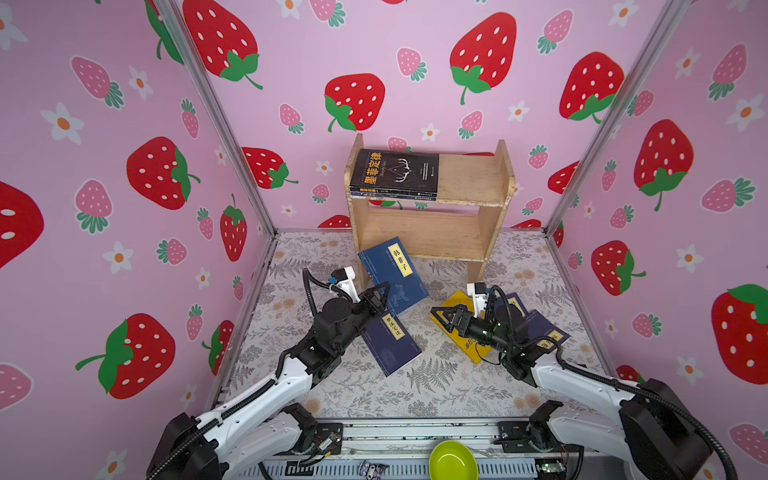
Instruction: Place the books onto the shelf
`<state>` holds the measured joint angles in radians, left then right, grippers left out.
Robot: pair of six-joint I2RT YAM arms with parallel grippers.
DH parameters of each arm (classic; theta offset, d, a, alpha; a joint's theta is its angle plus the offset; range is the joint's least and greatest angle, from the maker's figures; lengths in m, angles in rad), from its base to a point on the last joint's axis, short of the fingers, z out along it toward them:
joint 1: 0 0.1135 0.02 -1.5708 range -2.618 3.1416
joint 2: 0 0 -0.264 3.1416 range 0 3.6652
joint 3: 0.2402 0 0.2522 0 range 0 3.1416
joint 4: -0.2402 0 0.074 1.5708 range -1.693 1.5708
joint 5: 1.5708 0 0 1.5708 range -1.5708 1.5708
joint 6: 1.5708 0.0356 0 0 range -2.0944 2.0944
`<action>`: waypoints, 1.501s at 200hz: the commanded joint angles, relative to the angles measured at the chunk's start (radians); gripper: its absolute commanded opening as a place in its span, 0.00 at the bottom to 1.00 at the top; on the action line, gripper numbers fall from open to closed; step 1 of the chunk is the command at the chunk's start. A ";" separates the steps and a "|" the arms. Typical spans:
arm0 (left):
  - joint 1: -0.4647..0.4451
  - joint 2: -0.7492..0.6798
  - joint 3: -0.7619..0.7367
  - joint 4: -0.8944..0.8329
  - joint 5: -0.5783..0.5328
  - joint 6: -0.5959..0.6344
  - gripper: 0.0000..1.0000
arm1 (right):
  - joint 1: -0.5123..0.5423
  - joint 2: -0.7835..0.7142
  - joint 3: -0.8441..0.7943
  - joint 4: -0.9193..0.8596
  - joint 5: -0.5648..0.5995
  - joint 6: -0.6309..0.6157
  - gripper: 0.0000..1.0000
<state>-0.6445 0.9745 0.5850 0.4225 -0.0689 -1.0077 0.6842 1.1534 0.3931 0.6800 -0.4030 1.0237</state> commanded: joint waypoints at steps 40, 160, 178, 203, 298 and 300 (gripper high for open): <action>-0.004 0.055 0.087 0.135 -0.022 0.034 0.00 | 0.003 0.203 0.099 0.308 -0.105 0.075 0.95; -0.003 0.216 0.178 0.238 0.062 -0.009 0.00 | 0.054 0.456 0.204 0.770 -0.043 0.349 0.73; -0.003 0.231 0.169 0.242 0.070 -0.026 0.00 | 0.054 0.488 0.202 0.845 -0.008 0.386 0.55; -0.003 0.241 0.162 0.231 0.083 -0.027 0.00 | 0.053 0.506 0.193 0.894 0.043 0.408 0.33; 0.004 0.146 0.126 0.056 0.110 0.065 0.50 | 0.011 0.312 0.219 0.503 -0.042 0.230 0.00; 0.006 0.142 0.131 0.044 0.113 0.071 0.53 | 0.008 0.308 0.220 0.496 -0.054 0.229 0.00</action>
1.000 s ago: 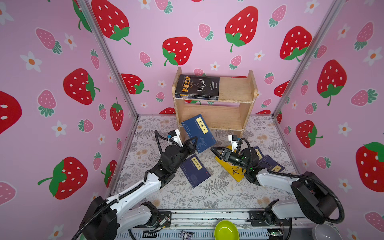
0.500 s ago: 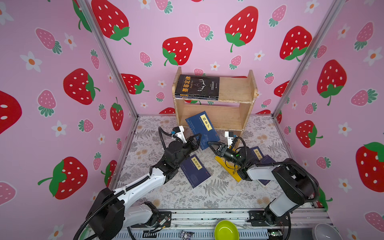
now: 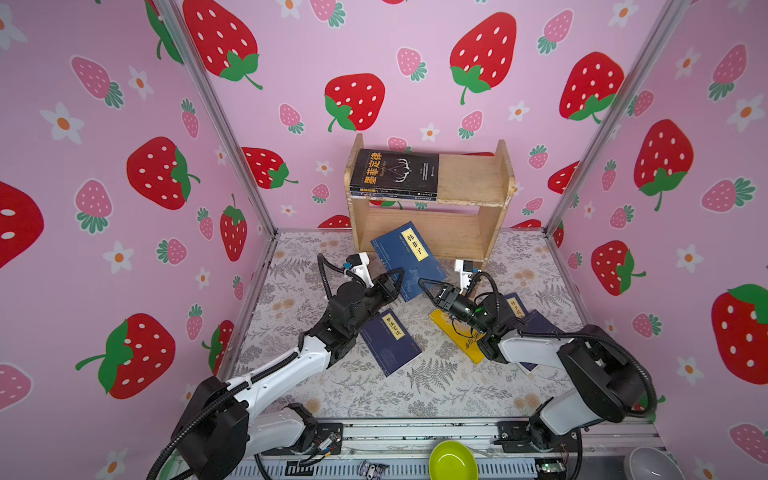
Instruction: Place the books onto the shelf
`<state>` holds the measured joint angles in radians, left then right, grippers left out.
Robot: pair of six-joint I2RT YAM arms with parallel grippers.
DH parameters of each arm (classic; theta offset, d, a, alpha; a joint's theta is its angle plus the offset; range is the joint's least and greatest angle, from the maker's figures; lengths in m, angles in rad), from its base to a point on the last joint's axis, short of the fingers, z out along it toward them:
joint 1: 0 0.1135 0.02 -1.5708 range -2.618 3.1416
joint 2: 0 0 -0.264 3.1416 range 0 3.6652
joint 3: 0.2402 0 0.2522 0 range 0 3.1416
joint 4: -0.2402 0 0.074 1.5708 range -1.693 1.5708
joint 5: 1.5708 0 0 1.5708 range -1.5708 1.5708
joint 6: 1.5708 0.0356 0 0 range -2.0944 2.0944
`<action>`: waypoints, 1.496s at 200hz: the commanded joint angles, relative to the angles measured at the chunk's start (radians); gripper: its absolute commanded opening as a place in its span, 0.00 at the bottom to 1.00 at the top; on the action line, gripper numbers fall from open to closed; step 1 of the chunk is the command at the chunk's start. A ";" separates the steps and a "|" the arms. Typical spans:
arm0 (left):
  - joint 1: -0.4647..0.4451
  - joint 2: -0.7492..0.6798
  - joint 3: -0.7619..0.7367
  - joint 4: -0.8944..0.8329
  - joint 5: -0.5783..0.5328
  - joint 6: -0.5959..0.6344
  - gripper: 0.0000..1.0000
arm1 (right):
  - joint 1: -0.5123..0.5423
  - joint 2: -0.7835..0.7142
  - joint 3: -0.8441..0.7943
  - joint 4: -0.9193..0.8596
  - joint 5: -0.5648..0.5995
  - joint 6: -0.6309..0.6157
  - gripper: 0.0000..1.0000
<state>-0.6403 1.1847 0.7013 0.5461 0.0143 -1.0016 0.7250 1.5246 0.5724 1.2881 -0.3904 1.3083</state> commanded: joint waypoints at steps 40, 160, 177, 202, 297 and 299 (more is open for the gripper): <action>0.063 -0.096 0.127 -0.322 0.180 0.187 0.99 | -0.095 -0.154 0.101 -0.340 -0.241 -0.127 0.02; 0.162 -0.006 0.224 -0.327 0.409 0.230 0.51 | -0.197 -0.227 0.200 -0.633 -0.462 -0.234 0.05; 0.162 -0.005 0.213 -0.300 0.400 0.206 0.37 | -0.199 -0.218 0.210 -0.629 -0.463 -0.234 0.05; 0.162 0.008 0.197 -0.245 0.395 0.161 0.25 | -0.199 -0.189 0.230 -0.615 -0.480 -0.225 0.05; 0.190 -0.014 0.107 -0.021 0.103 -0.063 0.00 | -0.199 -0.135 0.298 -0.601 -0.271 -0.286 0.76; 0.191 -0.011 0.108 -0.015 0.098 -0.068 0.00 | -0.199 -0.136 0.299 -0.603 -0.261 -0.290 0.76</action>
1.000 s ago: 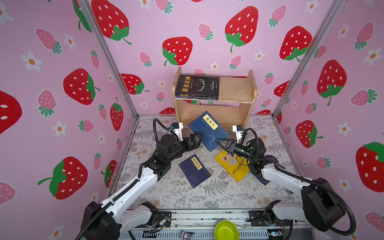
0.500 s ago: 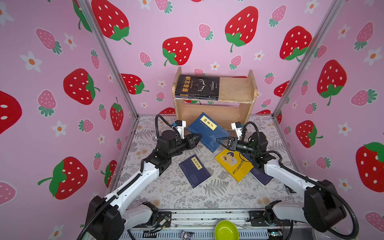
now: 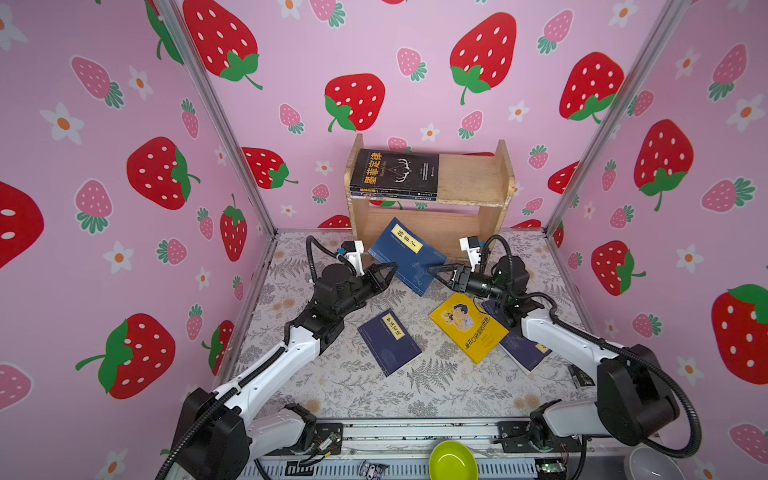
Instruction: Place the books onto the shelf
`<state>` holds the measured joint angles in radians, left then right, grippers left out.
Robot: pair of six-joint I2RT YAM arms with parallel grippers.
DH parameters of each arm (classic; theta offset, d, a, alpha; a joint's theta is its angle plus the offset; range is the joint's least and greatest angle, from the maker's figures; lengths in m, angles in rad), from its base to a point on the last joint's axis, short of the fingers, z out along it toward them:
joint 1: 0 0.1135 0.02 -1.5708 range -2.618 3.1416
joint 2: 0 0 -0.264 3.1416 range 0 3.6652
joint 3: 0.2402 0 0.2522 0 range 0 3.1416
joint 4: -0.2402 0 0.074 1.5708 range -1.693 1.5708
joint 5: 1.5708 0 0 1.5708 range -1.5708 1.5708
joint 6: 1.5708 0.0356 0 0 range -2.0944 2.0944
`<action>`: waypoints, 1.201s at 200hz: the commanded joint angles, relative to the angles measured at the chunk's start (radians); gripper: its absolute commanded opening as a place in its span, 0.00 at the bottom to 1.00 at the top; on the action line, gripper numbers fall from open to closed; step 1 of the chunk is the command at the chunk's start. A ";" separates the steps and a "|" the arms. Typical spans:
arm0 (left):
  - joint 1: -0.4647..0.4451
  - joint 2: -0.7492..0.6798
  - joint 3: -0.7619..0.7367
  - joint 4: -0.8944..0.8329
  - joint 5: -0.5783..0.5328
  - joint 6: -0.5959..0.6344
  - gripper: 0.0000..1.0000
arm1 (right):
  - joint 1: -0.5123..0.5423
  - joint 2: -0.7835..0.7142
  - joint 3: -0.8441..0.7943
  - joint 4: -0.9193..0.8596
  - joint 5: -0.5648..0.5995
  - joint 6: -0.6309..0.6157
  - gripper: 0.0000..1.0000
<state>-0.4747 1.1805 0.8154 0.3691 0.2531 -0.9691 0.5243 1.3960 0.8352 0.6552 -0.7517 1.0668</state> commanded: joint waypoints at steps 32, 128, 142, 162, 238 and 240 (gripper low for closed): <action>0.048 0.083 0.059 0.218 -0.155 -0.192 0.00 | 0.019 -0.012 0.070 -0.058 0.226 -0.157 0.77; 0.052 0.244 0.223 0.128 -0.294 -0.211 0.00 | 0.152 0.066 0.203 -0.215 0.647 -0.412 0.77; 0.049 0.257 0.227 0.117 -0.321 -0.211 0.00 | 0.158 0.110 0.234 -0.214 0.653 -0.410 0.76; 0.058 0.293 0.244 0.120 -0.296 -0.210 0.00 | 0.165 0.168 0.275 -0.199 0.672 -0.400 0.76; 0.062 0.374 0.291 0.068 -0.272 -0.179 0.00 | 0.167 0.321 0.375 -0.172 0.654 -0.336 0.70; 0.062 0.374 0.289 0.070 -0.276 -0.180 0.00 | 0.168 0.325 0.378 -0.171 0.653 -0.333 0.70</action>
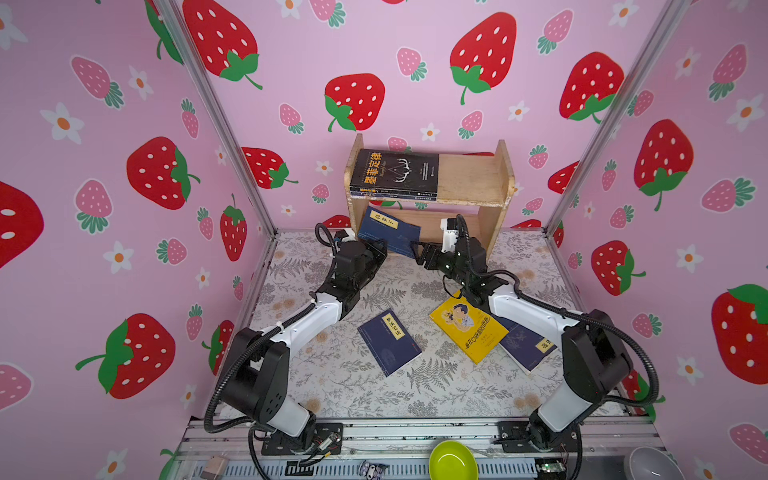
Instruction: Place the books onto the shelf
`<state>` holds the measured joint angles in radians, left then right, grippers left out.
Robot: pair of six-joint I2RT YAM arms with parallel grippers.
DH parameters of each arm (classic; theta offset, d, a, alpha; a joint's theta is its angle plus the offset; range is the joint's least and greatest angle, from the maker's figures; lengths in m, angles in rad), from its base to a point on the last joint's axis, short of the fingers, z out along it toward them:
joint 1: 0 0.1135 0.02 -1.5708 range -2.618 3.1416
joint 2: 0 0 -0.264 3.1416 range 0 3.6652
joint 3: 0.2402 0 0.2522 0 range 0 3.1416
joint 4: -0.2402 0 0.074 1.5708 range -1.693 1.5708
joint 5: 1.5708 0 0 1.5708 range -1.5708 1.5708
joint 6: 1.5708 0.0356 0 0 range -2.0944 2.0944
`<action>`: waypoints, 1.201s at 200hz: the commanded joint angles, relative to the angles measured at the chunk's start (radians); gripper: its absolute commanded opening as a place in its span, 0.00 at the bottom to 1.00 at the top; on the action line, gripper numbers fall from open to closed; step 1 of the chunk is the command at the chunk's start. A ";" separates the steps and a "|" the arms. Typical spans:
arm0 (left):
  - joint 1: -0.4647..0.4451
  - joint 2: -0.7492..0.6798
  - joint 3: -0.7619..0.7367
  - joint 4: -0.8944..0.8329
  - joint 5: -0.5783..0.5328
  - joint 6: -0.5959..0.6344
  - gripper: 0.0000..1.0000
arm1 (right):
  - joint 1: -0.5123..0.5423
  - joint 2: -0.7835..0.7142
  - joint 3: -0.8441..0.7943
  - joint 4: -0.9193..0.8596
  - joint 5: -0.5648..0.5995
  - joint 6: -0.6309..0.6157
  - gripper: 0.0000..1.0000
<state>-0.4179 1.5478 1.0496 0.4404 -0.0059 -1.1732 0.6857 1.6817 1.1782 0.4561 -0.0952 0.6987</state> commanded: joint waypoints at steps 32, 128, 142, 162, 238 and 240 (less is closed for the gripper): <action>0.005 0.016 0.013 0.051 -0.058 -0.006 0.00 | 0.012 0.068 0.045 0.032 -0.003 0.052 0.68; 0.004 0.027 0.004 -0.006 -0.038 -0.032 0.32 | 0.023 0.155 0.088 0.002 0.004 0.071 0.65; 0.004 0.005 0.008 -0.052 -0.045 -0.024 0.45 | 0.026 0.163 0.092 -0.011 0.022 0.082 0.63; 0.004 -0.024 0.006 -0.106 -0.060 -0.019 0.57 | 0.028 0.169 0.092 -0.017 0.033 0.090 0.61; 0.014 -0.254 -0.039 -0.430 -0.176 0.109 0.73 | 0.029 0.181 0.105 -0.040 0.064 0.052 0.61; 0.016 -0.262 -0.041 -0.439 -0.180 0.114 0.73 | 0.028 0.182 0.106 -0.041 0.066 0.048 0.61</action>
<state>-0.4118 1.3827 1.0409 0.1333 -0.1009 -1.1500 0.7116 1.8053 1.2747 0.5156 -0.0612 0.7616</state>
